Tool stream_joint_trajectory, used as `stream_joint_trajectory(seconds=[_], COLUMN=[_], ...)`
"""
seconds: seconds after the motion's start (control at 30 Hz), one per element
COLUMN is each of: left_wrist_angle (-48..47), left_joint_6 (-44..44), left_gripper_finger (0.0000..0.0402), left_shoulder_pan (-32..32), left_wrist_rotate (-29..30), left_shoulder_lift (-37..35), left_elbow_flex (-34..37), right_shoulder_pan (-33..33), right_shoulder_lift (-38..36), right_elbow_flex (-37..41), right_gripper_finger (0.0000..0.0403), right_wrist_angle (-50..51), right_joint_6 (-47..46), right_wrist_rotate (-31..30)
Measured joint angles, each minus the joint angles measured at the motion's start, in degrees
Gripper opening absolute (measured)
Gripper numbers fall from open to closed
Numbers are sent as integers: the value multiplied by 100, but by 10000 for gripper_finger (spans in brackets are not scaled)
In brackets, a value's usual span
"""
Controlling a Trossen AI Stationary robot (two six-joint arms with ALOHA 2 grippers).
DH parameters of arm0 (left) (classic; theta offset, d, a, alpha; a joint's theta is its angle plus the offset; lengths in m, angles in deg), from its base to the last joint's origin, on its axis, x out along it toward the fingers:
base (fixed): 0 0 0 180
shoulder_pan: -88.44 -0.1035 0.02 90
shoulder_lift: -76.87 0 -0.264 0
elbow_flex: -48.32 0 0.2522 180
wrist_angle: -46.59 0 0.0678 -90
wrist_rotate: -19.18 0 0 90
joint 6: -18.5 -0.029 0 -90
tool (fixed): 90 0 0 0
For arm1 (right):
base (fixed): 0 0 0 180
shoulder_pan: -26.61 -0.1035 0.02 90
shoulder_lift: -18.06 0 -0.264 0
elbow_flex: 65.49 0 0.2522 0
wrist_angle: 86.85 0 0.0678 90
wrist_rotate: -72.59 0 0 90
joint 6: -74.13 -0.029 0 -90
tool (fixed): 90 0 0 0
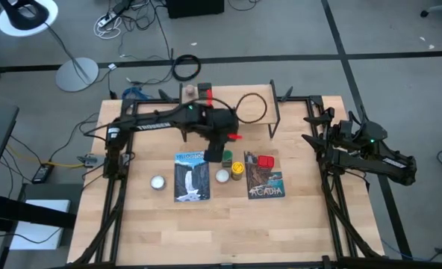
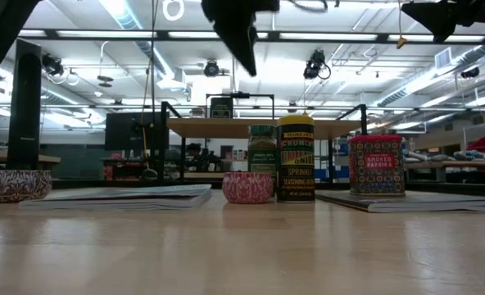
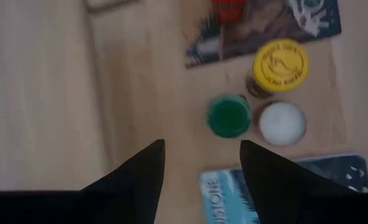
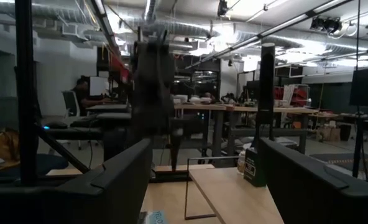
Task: Shelf spices
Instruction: Put the green spice on the shelf
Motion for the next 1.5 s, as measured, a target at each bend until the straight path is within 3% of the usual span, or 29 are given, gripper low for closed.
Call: stream_joint_trajectory(seconds=[0.13, 0.3, 0.43, 1.03, 1.5], left_wrist_angle=[543, 1500, 1703, 1841, 1720], left_joint_6=[620, 675, 703, 649, 682], left_gripper_finger=[212, 211, 216, 322, 312], left_shoulder_pan=[101, 196, 179, 139, -46], left_wrist_rotate=[-33, -5, -3, -530, -681], left_shoulder_lift=[-5, -25, -31, -33, 269], left_elbow_flex=[676, 1353, 1704, 1746, 1749], right_shoulder_pan=[-2, 0, -2, -2, -1], right_shoulder_lift=[1, 2, 1, 2, 2], right_elbow_flex=[0, 0, 0, 0, 0], right_gripper_finger=[293, 293, 293, 293, 293], right_wrist_angle=[-11, -9, -7, -6, -24], right_joint_6=[-22, -15, -19, -15, -16], right_wrist_rotate=[0, 0, 0, 0, -1])
